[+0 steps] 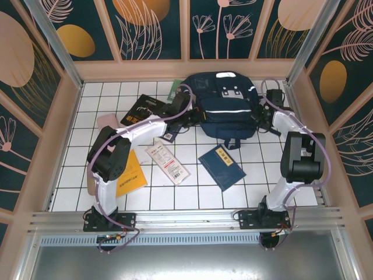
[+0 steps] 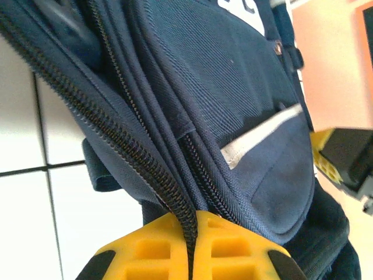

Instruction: Pack books, pencil case, and school supplies into a backpack

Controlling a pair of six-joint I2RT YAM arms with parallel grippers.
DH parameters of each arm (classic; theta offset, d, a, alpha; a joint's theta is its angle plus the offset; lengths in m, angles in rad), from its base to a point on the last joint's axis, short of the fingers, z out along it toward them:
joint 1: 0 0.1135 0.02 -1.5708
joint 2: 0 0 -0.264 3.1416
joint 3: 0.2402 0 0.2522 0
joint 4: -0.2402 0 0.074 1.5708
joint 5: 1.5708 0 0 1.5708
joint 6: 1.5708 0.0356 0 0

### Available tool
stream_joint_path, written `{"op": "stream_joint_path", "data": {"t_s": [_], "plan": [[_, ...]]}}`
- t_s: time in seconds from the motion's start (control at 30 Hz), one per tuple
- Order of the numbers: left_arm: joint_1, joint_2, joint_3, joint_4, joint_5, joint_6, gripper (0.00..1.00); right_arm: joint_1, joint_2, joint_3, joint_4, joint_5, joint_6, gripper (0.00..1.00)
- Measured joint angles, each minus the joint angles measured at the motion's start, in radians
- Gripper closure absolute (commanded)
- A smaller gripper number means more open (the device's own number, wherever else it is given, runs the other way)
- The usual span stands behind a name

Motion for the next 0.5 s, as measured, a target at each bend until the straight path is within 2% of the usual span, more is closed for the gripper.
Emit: {"op": "stream_joint_path", "data": {"t_s": [0.03,0.07,0.1,0.13,0.17,0.23,0.3,0.37,0.5], "plan": [[-0.012,0.01,0.008,0.004,-0.007,-0.011,1.0,-0.008,0.017,0.021,-0.003,0.012,-0.008,1.0],[-0.023,0.024,0.021,0.005,-0.016,-0.025,1.0,-0.018,0.032,0.038,-0.005,0.019,-0.014,0.91],[-0.041,0.054,0.042,0.004,-0.023,-0.037,0.98,-0.026,0.046,0.053,-0.005,0.031,-0.016,0.76],[-0.05,0.079,0.069,-0.003,-0.025,-0.044,0.87,-0.033,0.056,0.063,-0.002,0.042,-0.019,0.65],[-0.057,0.108,0.1,-0.012,-0.025,-0.047,0.72,-0.039,0.063,0.072,0.002,0.056,-0.02,0.58],[-0.071,0.165,0.159,-0.018,0.016,-0.057,0.48,-0.045,0.063,0.076,0.009,0.062,-0.021,0.53],[-0.093,0.196,0.184,-0.02,0.043,-0.055,0.31,-0.035,0.056,0.076,0.011,0.059,-0.024,0.5],[-0.111,0.204,0.193,-0.031,0.054,-0.047,0.26,-0.025,0.034,0.069,0.013,0.058,-0.025,0.46],[-0.111,0.189,0.214,-0.056,0.051,-0.011,0.29,-0.012,-0.08,0.005,0.016,0.055,-0.025,0.45]]}}
